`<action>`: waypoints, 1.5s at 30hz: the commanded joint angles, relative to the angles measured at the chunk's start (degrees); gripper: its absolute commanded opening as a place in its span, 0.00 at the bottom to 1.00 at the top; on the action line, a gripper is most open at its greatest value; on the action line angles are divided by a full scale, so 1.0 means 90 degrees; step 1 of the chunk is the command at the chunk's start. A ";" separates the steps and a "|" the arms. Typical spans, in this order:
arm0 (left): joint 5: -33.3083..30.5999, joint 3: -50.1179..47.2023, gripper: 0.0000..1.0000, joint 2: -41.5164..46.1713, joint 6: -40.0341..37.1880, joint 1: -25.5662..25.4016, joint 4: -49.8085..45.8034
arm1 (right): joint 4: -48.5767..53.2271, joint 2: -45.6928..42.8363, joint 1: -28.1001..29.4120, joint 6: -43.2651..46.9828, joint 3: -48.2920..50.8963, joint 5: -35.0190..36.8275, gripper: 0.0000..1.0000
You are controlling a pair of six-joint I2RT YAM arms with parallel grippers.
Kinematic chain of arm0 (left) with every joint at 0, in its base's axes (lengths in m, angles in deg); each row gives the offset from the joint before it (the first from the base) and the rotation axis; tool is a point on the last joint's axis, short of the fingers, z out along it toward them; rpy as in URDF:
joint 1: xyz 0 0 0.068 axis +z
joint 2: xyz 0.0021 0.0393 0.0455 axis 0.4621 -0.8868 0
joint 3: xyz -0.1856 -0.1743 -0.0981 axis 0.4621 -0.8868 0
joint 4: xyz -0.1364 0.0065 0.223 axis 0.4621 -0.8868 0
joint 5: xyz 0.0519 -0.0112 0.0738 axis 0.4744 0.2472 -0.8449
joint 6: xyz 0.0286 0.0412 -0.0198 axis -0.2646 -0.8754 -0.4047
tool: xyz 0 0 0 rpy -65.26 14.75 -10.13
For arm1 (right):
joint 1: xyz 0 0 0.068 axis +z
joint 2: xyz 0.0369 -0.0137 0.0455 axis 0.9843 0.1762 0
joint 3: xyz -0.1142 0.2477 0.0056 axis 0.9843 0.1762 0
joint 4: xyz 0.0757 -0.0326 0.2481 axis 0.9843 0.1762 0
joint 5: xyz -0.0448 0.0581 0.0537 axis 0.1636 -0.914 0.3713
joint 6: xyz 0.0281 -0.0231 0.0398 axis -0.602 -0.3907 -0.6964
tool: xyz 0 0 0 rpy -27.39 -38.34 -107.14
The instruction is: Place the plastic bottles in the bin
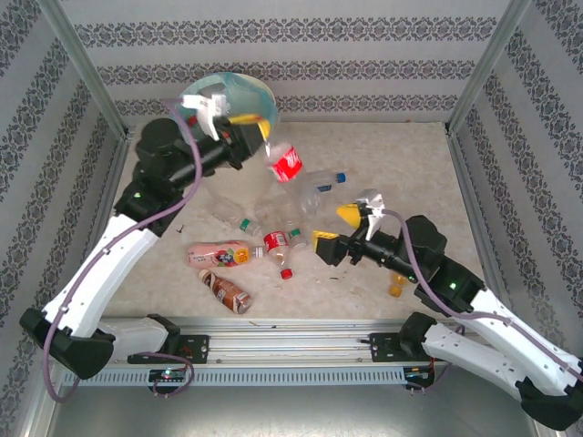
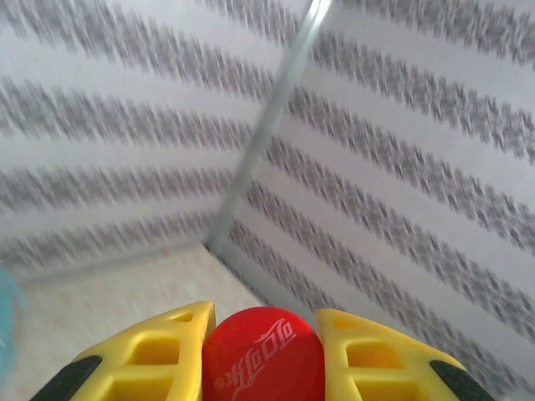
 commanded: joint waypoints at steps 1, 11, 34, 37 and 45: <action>-0.1984 0.0837 0.00 0.0140 -0.1371 0.0080 -0.0359 | 0.0124 -0.0280 0.0058 0.0097 0.0035 0.0512 0.98; -0.3853 0.2641 0.00 -0.1459 -0.2729 0.0890 -0.0611 | 0.0104 -0.0420 0.0053 -0.0061 0.0156 0.0360 0.98; -0.1594 0.1084 0.00 -0.3260 -0.1887 0.1390 0.0204 | 0.0158 -0.0750 0.0060 -0.0615 0.0526 0.0483 0.98; -0.1566 0.0667 0.00 -0.3323 -0.2177 0.1396 0.0312 | 0.0133 -0.0703 0.0063 -0.0637 0.0560 0.0496 0.98; -0.1586 0.0222 0.00 -0.3616 -0.2897 0.1390 0.0241 | 0.0081 -0.0433 0.0064 -0.0702 0.0532 0.0427 0.98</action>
